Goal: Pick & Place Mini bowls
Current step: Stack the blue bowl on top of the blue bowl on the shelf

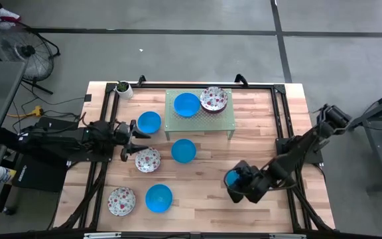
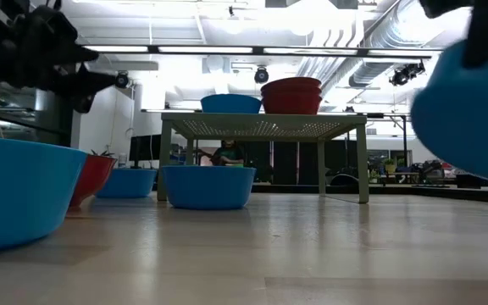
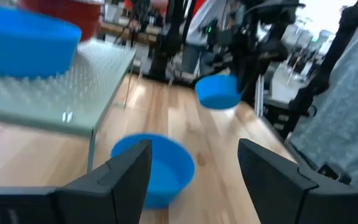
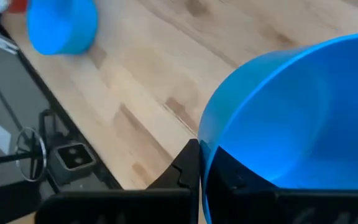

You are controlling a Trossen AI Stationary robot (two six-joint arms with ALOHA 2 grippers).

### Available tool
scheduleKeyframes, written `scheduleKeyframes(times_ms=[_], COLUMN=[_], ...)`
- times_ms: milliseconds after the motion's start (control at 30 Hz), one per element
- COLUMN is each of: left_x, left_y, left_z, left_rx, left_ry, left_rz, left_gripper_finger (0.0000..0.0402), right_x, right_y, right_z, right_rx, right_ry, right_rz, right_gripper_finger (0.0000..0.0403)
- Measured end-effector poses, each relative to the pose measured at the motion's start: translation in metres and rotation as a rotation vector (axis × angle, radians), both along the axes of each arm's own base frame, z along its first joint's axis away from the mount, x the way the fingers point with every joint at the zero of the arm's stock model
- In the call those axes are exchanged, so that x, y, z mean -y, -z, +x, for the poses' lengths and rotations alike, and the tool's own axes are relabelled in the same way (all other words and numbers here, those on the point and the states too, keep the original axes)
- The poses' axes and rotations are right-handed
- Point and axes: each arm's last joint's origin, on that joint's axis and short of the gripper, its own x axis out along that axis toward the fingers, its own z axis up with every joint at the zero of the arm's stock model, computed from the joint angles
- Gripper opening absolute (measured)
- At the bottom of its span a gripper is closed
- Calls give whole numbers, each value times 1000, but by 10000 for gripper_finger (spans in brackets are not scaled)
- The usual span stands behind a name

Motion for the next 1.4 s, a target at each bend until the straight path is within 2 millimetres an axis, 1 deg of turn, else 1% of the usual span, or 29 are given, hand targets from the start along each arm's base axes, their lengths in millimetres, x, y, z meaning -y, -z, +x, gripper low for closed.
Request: scheduleKeyframes(times_ms=[100,300,433,567,733,867,967,1033,1200,1300,1400], left_x=[0,1,2,3,3,4,5,6,14,22,31], left_y=[-7,-11,-11,-10,-12,-24,-37,-45,-61,-67,-73], left_z=[0,3,7,12,18,28,38,46,70,86,102], left_rx=[66,98,93,81,81,56,48,38,2,-32,-57], left_ry=[0,38,93,103,111,147,192,218,270,288,262], left_rz=[1,-53,-106,-124,-131,-112,-94,-83,-84,-96,-118], left_gripper_finger=[234,234,234,234,234,234,233,233,233,233,233], right_x=[6,14,22,33,46,51,53,55,55,56,57], right_y=[-5,-9,-18,-31,-49,-61,-66,-66,-58,-52,-48], right_z=[7,19,24,28,34,37,38,40,52,59,66], right_rx=[30,27,20,30,47,101,109,72,-155,-325,-437], right_ry=[-92,-454,-632,-759,-869,-1014,-1129,-1189,-1336,-1370,-1383], right_rz=[-4,68,35,-77,-227,-389,-491,-545,-712,-830,-948], right_gripper_finger=[0,0,0,0,0,0,0,0,0,0,0])
